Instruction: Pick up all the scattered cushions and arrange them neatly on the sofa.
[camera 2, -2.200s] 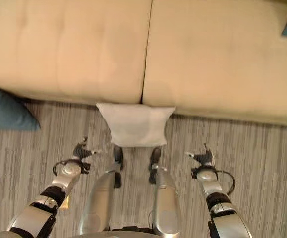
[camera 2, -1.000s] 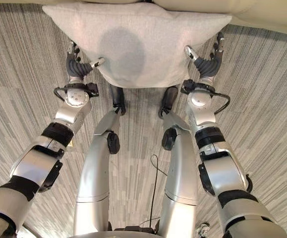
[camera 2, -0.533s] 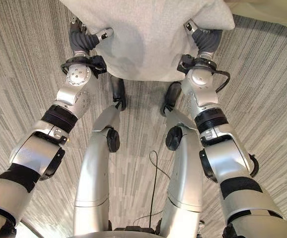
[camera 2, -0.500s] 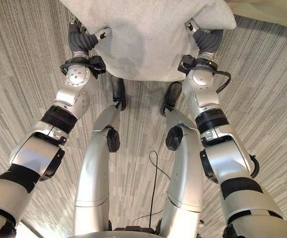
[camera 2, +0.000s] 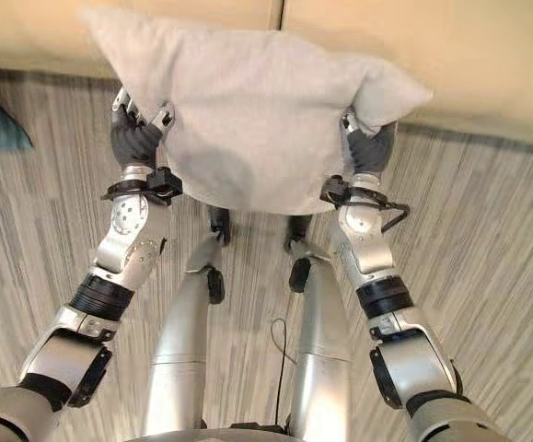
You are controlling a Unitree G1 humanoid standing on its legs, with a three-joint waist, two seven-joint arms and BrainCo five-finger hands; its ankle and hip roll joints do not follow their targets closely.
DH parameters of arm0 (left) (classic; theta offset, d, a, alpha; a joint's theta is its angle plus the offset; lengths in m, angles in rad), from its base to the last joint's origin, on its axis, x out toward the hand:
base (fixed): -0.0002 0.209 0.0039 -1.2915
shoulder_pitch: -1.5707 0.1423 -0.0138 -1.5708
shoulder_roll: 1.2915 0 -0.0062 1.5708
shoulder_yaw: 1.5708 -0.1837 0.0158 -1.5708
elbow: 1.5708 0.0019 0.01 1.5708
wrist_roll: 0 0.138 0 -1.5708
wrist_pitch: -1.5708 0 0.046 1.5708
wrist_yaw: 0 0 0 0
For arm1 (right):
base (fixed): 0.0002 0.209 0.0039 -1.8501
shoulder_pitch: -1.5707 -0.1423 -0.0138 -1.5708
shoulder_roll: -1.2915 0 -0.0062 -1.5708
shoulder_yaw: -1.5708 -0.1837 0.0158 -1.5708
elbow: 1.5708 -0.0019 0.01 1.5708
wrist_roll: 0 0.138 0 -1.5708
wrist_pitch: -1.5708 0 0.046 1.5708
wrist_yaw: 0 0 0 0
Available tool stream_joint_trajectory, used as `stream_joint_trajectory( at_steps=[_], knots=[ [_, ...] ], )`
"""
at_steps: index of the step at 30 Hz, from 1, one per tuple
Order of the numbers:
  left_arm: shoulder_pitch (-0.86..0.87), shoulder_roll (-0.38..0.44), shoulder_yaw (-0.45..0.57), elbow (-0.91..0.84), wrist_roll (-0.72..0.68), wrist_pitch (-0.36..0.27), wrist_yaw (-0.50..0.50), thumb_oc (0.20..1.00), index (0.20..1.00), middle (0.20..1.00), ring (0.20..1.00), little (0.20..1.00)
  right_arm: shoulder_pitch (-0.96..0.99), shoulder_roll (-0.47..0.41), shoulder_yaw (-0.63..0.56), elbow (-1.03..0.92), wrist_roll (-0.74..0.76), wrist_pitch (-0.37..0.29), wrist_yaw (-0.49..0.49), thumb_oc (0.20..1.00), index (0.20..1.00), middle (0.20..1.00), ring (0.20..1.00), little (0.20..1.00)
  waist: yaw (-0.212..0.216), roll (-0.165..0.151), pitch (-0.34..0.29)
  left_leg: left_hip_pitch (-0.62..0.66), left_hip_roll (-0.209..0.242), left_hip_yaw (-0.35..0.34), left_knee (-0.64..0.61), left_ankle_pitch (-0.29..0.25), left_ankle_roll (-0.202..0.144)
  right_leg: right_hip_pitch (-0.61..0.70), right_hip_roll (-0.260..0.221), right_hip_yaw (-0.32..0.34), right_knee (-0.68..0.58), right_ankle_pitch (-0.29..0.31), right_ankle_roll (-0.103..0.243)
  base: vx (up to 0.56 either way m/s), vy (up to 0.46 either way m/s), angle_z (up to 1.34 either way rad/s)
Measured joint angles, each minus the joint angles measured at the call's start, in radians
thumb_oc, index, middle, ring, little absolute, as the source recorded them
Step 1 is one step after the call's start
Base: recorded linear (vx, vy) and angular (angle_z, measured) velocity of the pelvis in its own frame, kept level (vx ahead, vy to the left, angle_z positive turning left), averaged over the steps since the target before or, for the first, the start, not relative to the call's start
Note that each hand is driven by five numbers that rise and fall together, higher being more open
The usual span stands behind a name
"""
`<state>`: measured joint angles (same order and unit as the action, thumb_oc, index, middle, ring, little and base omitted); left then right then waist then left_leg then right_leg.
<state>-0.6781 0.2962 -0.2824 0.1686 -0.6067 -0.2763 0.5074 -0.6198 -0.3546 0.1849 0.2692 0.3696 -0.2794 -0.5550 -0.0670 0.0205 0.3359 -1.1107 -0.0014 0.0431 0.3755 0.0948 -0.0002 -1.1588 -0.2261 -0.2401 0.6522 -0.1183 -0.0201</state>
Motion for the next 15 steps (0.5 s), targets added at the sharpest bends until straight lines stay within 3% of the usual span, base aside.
stream_joint_trajectory(
  at_steps=[1, 2, 3, 4, 5, 6, 7, 9, 10, 11, 15],
  knots=[
    [0.006, 0.008, 0.001, -0.016, 0.011, -0.012, -0.005, 0.200, 0.200, 0.200, 0.200, 0.200, 0.031, 0.000, -0.002, -0.045, -0.013, -0.005, 0.000, 0.200, 0.200, 0.200, 0.200, 0.200, -0.002, -0.003, -0.005, 0.053, 0.000, -0.001, -0.039, 0.006, -0.011, 0.044, 0.005, -0.002, -0.026, -0.001, 0.005, -0.07, -0.117, -0.01],
    [0.023, 0.034, 0.001, -0.078, 0.009, 0.002, -0.005, 0.200, 0.200, 0.200, 0.200, 0.200, 0.067, 0.000, -0.011, -0.118, -0.033, 0.014, 0.000, 0.200, 0.200, 0.200, 0.200, 0.200, -0.008, -0.007, 0.056, 0.181, 0.008, -0.003, -0.115, 0.044, -0.006, 0.163, 0.012, -0.024, -0.064, 0.019, -0.017, -0.13, -0.116, 0.07],
    [0.071, 0.050, -0.006, -0.136, 0.010, 0.010, -0.006, 0.200, 0.200, 0.200, 0.200, 0.200, 0.136, 0.005, -0.005, -0.179, -0.041, 0.024, 0.000, 0.200, 0.200, 0.200, 0.200, 0.200, -0.010, -0.024, 0.183, 0.398, 0.008, -0.017, -0.185, 0.059, -0.013, 0.373, 0.022, -0.043, -0.119, 0.017, -0.021, -0.07, -0.051, 0.06],
    [0.158, 0.036, -0.021, -0.154, 0.022, 0.003, -0.009, 0.200, 0.200, 0.200, 0.200, 0.200, 0.248, 0.017, 0.006, -0.220, -0.057, 0.023, 0.000, 0.200, 0.200, 0.200, 0.200, 0.200, -0.002, -0.024, 0.139, 0.473, 0.017, -0.031, -0.249, 0.070, -0.030, 0.448, 0.048, -0.052, -0.182, 0.024, -0.014, -0.02, -0.045, -0.14],
    [0.397, 0.028, -0.063, -0.191, 0.087, -0.053, -0.048, 0.200, 0.200, 0.200, 0.200, 0.200, 0.506, 0.030, 0.055, -0.295, -0.129, -0.012, 0.003, 0.200, 0.200, 0.200, 0.200, 0.200, -0.002, -0.035, -0.150, 0.497, 0.042, -0.029, -0.299, 0.060, -0.041, 0.482, 0.081, -0.056, -0.267, 0.025, -0.001, 0.13, -0.058, -0.24],
    [0.402, 0.028, -0.072, -0.189, 0.087, -0.053, -0.064, 0.200, 0.200, 0.200, 0.200, 0.200, 0.511, 0.033, 0.041, -0.284, -0.150, -0.017, 0.003, 0.200, 0.200, 0.200, 0.200, 0.200, -0.023, -0.043, -0.229, 0.551, 0.043, -0.028, -0.309, 0.039, -0.046, 0.546, 0.089, -0.057, -0.299, 0.017, 0.017, 0.25, -0.065, -0.22],
    [0.430, 0.038, -0.071, -0.193, 0.090, -0.053, -0.084, 0.200, 0.200, 0.200, 0.200, 0.200, 0.526, 0.020, 0.022, -0.284, -0.177, -0.016, 0.009, 0.200, 0.200, 0.200, 0.200, 0.200, -0.030, -0.041, -0.267, 0.605, 0.043, -0.021, -0.321, 0.041, -0.039, 0.601, 0.091, -0.056, -0.311, 0.018, 0.024, 0.34, -0.086, -0.08],
    [0.708, 0.111, -0.105, -0.235, 0.127, -0.041, -0.118, 0.200, 0.200, 0.200, 0.200, 0.200, 0.735, -0.021, 0.031, -0.330, -0.244, -0.003, 0.084, 0.200, 0.200, 0.200, 0.200, 0.200, -0.022, -0.038, -0.306, 0.870, 0.058, -0.008, -0.353, -0.001, -0.073, 0.910, 0.124, -0.056, -0.463, 0.016, 0.047, 0.33, -0.101, -0.12],
    [0.756, 0.105, -0.110, -0.231, 0.126, -0.038, -0.127, 0.200, 0.200, 0.200, 0.200, 0.200, 0.752, -0.021, 0.025, -0.324, -0.265, 0.001, 0.099, 0.200, 0.200, 0.200, 0.200, 0.200, -0.020, -0.023, -0.361, 0.923, 0.070, 0.004, -0.385, -0.036, -0.066, 0.960, 0.142, -0.053, -0.493, 0.015, 0.048, 0.29, -0.118, -0.16],
    [0.757, 0.093, -0.109, -0.230, 0.126, -0.033, -0.136, 0.200, 0.200, 0.200, 0.200, 0.200, 0.752, -0.020, 0.014, -0.323, -0.267, 0.006, 0.105, 0.200, 0.200, 0.200, 0.200, 0.200, -0.018, -0.020, -0.386, 0.940, 0.074, 0.006, -0.405, -0.033, -0.068, 0.980, 0.150, -0.050, -0.511, 0.019, 0.053, 0.22, -0.101, -0.15],
    [0.743, 0.048, -0.108, -0.204, 0.126, 0.009, -0.161, 0.200, 0.200, 0.200, 0.200, 0.200, 0.753, -0.009, -0.020, -0.249, -0.275, 0.024, 0.127, 0.200, 0.200, 0.200, 0.200, 0.200, -0.024, -0.024, -0.402, 1.007, 0.086, 0.006, -0.418, -0.013, -0.058, 1.081, 0.188, -0.046, -0.599, 0.045, 0.049, 0.15, -0.053, -0.06]
  ],
)
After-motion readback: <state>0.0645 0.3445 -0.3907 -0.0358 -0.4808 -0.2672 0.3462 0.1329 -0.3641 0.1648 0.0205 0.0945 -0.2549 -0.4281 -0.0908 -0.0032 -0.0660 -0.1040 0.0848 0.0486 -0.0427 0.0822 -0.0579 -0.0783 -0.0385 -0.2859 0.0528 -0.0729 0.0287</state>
